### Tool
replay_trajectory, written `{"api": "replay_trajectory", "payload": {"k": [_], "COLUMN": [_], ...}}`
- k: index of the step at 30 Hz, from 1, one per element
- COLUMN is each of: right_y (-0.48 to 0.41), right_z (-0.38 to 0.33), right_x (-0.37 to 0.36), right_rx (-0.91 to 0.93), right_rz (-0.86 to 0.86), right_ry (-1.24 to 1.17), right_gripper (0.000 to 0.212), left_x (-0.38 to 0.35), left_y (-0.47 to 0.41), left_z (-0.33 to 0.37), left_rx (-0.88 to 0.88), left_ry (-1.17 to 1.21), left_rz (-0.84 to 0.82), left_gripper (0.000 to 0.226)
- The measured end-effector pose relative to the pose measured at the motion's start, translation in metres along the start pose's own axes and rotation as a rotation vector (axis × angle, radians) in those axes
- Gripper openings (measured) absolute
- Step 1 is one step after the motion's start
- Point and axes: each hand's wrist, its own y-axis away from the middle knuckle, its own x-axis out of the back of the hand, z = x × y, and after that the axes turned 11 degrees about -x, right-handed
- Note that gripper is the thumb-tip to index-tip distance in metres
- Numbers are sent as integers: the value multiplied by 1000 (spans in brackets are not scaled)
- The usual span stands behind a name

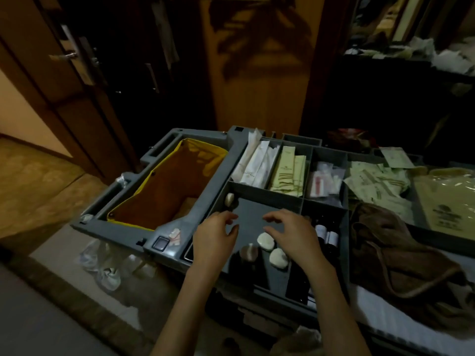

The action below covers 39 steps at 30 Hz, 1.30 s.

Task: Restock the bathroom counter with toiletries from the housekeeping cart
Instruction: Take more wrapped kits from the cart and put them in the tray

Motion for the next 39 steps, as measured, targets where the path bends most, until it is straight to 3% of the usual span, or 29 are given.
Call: {"api": "replay_trajectory", "payload": {"k": [10, 14, 19, 24, 31, 39], "right_y": [-105, -140, -174, -192, -194, -184], "right_z": [-38, -44, -48, -49, -35, -17], "right_x": [1, -2, -10, -17, -29, -48], "right_rx": [54, 63, 76, 133, 161, 138], "right_rz": [79, 78, -1, -86, 54, 375], "right_ry": [51, 136, 254, 370, 421, 143], "right_gripper": [25, 29, 54, 58, 41, 32], "left_x": [4, -3, -26, -39, -42, -44], "left_y": [-79, -116, -141, -152, -149, -153], "left_z": [-34, -47, -54, -64, -72, -75], "left_rx": [14, -33, -125, -131, -196, -107], "left_ry": [-34, 51, 157, 201, 330, 463], "left_rz": [28, -17, -53, -21, 27, 111], "left_gripper": [19, 28, 34, 9, 17, 21]}}
